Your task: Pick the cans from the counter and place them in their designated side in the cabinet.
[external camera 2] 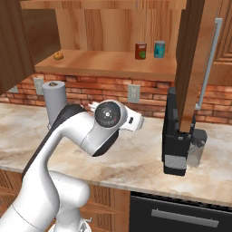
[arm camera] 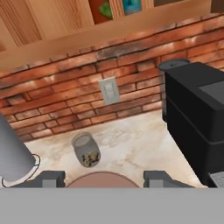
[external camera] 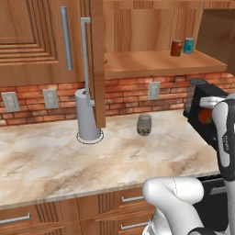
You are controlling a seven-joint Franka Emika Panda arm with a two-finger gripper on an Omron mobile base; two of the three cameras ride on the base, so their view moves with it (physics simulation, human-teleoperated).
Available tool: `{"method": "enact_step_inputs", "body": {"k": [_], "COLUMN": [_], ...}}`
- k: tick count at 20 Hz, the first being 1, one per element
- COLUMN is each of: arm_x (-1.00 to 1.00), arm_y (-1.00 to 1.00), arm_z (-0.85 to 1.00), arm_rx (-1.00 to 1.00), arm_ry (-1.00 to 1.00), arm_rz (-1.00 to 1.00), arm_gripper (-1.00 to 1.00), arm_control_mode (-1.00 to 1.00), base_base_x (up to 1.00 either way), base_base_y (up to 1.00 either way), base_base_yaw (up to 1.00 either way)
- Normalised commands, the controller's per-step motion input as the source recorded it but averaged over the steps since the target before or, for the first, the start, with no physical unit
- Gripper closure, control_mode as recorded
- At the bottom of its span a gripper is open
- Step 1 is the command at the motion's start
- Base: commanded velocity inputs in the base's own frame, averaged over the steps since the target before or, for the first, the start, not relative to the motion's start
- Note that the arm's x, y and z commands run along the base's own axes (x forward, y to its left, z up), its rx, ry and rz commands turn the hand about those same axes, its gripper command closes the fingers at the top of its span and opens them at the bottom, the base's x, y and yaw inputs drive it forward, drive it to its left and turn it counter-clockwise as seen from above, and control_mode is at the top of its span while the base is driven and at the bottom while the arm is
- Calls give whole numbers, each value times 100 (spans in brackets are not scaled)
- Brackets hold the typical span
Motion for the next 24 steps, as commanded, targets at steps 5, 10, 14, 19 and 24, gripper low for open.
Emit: {"method": "enact_step_inputs", "body": {"k": [5, 10, 14, 19, 24], "arm_x": [-2, -3, -6, -3, -4], "arm_y": [22, 24, 25, 10, 0], "arm_z": [27, 31, 29, 25, 23], "arm_rx": [0, 0, 0, 0, 0], "arm_ry": [-7, -6, -6, -6, -6], "arm_rz": [0, 0, 0, 0, 1], "arm_gripper": [100, 100, 100, 100, 100], "arm_control_mode": [-100, -100, -100, -100, -100], "base_base_x": [0, 0, 0, 0, 0], "base_base_y": [0, 0, 0, 0, 0], "base_base_yaw": [0, 0, 0, 0, 0]}}
